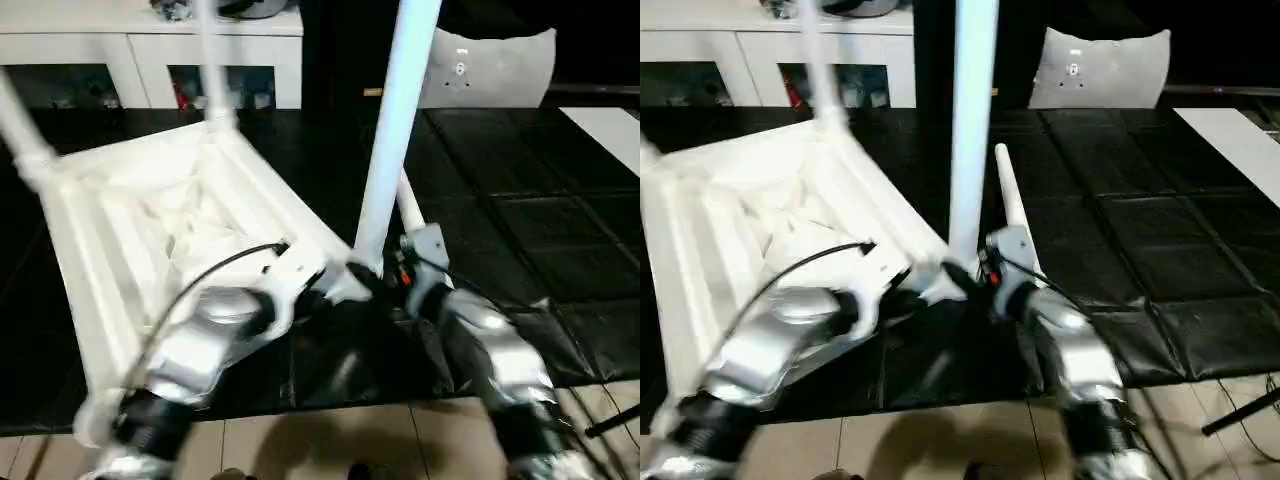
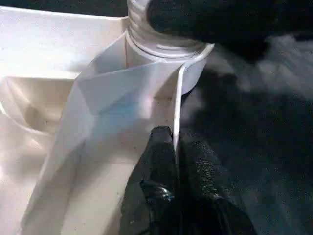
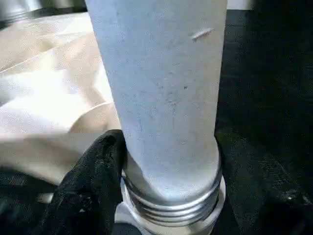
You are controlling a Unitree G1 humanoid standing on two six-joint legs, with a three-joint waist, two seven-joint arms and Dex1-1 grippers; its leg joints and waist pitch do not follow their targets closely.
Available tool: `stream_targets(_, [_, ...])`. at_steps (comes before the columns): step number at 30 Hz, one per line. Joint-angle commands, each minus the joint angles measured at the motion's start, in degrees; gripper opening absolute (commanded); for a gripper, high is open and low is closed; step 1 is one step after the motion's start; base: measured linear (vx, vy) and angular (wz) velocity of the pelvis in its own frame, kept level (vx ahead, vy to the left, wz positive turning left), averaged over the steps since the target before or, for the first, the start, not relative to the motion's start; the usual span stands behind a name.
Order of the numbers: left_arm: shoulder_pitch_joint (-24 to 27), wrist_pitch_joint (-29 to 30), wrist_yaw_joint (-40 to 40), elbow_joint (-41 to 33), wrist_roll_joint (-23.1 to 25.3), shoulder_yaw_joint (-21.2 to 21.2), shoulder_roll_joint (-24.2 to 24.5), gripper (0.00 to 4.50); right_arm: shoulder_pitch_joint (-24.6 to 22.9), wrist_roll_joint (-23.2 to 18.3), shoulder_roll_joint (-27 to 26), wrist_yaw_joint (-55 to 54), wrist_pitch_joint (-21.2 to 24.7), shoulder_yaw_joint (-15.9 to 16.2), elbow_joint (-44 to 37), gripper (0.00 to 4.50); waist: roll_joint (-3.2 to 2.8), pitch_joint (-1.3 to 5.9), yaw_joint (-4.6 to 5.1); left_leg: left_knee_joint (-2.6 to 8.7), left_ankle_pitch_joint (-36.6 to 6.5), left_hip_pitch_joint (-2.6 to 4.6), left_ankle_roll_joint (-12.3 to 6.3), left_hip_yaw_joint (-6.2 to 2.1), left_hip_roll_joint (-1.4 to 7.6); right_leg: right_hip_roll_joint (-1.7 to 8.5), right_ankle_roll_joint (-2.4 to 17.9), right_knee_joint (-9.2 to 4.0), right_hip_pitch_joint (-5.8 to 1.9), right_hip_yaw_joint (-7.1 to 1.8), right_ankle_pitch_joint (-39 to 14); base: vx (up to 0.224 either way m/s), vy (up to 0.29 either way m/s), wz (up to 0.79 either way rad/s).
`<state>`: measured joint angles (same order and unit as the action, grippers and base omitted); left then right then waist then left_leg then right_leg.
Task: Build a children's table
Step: Rotate leg to tighten
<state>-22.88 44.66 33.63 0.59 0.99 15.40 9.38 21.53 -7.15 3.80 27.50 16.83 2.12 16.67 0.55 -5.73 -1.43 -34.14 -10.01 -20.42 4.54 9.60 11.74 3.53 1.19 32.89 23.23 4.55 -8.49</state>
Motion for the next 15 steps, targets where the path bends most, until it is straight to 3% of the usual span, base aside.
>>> stream_targets(1, [-4.5, -1.6, -7.4, -1.5, -0.7, -3.5, -5.9, 0.00, 0.0, -0.8, -5.0, -3.6, 2.4, 2.1, 3.6, 2.61, -0.27, 3.84, 0.09, 4.13, -20.7, 0.61, -0.96, -0.85, 0.30, 3.73, 3.6, -6.03, -2.04, -1.19, -33.9, 0.000, 0.000, 0.00])
stream_targets(3, [-4.9, -0.7, -8.5, -1.7, -0.2, -3.6, -6.6, 0.00, 0.4, -0.8, -6.0, -5.3, 2.2, 1.3, 4.1, 2.61, -0.30, 4.05, -0.05, 4.16, -19.9, 0.63, -1.27, -0.88, 0.33, 3.79, 4.0, -5.83, -2.09, -1.29, -32.0, 0.000, 0.000, 0.00])
stream_targets(5, [-5.0, 0.2, -8.3, -2.2, 0.4, -3.0, -5.9, 0.00, 0.5, 0.0, -6.2, -5.5, 1.3, 1.5, 4.4, 2.61, -0.38, 4.29, -0.40, 4.31, -17.6, 0.27, -1.78, -0.65, 0.61, 3.76, 5.6, -5.00, -2.21, -1.94, -26.1, 0.000, 0.000, 0.00])
stream_targets(8, [-4.8, 0.4, -7.3, -2.5, 0.7, -2.5, -4.5, 0.00, 0.3, -0.6, -6.4, -5.3, 1.4, 0.9, 4.5, 3.31, -0.38, 4.48, -0.74, 4.25, -15.3, 0.18, -2.23, -0.38, 0.66, 3.79, 7.4, -4.39, -2.39, -2.35, -21.9, 0.000, 0.000, 0.00])
stream_targets(11, [-4.5, 0.0, -6.8, -2.5, 1.1, -2.0, -3.1, 0.00, 0.1, -0.8, -6.2, -5.2, 1.7, 0.5, 4.3, 3.52, -0.39, 4.73, -0.85, 4.25, -11.8, -0.42, -2.63, -0.31, 0.58, 3.76, 8.6, -3.72, -3.06, -2.47, -18.0, 0.000, 0.000, 0.00])
stream_targets(14, [-4.3, 0.0, -6.2, -2.7, 1.0, -1.9, -2.6, 0.00, 0.0, -1.1, -5.9, -4.8, 1.7, 0.2, 3.9, 3.77, -0.51, 5.22, -0.96, 4.04, -7.1, -0.70, -3.21, -0.26, 0.81, 3.61, 10.7, -2.72, -3.23, -2.61, -10.6, 0.000, 0.000, 0.00])
stream_targets(15, [-4.0, -0.6, -4.7, -2.8, 0.7, -1.3, -1.2, 0.00, -0.3, -1.9, -4.7, -2.9, 2.1, 0.2, 2.5, 3.85, -0.78, 4.95, -0.98, 4.10, -7.6, -0.60, -3.62, -0.19, 0.80, 3.59, 11.0, -3.03, -3.11, -2.50, -11.0, 0.000, 0.000, 0.00])
